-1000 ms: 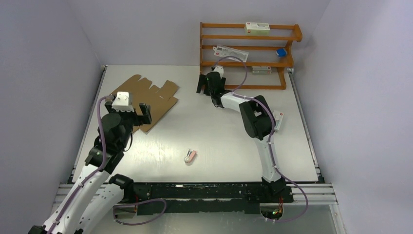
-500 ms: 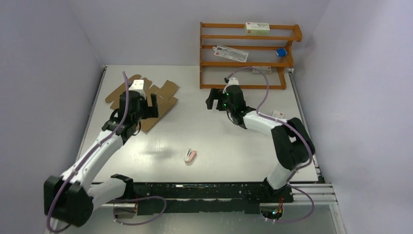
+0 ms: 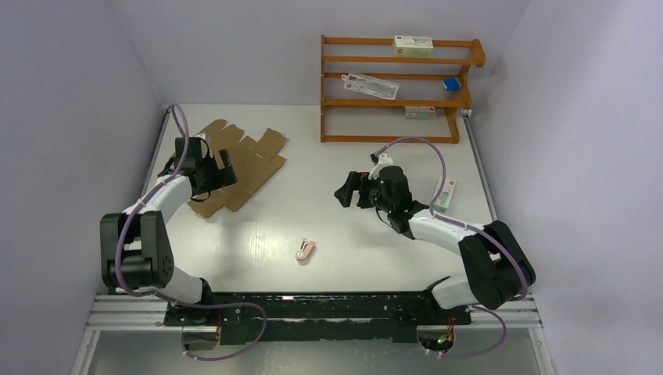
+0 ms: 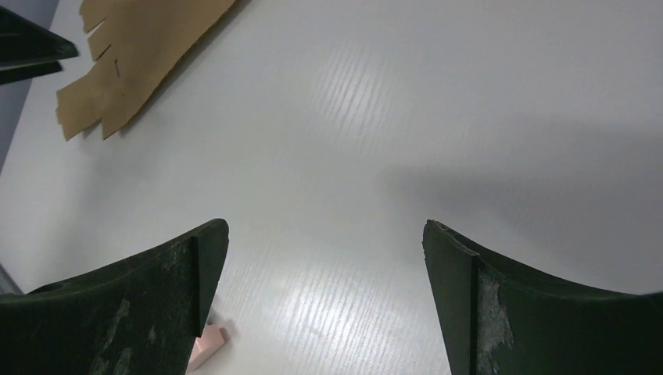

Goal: Fold the paper box

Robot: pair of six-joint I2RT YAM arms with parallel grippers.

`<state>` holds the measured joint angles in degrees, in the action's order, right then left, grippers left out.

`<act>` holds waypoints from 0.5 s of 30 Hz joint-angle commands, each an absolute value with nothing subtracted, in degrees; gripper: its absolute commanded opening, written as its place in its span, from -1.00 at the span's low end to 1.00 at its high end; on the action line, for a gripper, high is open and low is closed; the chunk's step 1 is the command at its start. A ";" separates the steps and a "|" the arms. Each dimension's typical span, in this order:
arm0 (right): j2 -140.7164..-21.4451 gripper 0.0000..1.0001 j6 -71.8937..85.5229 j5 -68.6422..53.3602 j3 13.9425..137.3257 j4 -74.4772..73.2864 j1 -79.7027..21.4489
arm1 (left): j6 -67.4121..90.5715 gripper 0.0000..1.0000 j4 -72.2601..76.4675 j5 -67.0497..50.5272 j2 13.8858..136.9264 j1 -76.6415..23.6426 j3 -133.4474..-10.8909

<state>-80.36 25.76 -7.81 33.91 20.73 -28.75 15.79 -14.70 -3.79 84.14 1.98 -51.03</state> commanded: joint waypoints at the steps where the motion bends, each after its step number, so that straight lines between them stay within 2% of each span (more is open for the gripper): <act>1: -79.14 1.00 26.79 -12.29 33.07 24.87 -29.07 | 16.88 1.00 -16.00 -11.28 86.64 4.91 -52.55; 5: -79.07 1.00 27.27 -14.19 32.06 26.44 -29.11 | 15.84 0.99 -16.71 -9.51 87.54 5.33 -52.34; 15: -77.49 1.00 26.19 -12.98 30.66 25.23 -29.16 | 14.47 1.00 -18.27 -16.22 90.70 6.06 -51.23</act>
<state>-79.59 27.09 -13.32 31.31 24.56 -28.95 15.57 -17.23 -12.32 91.02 5.43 -51.11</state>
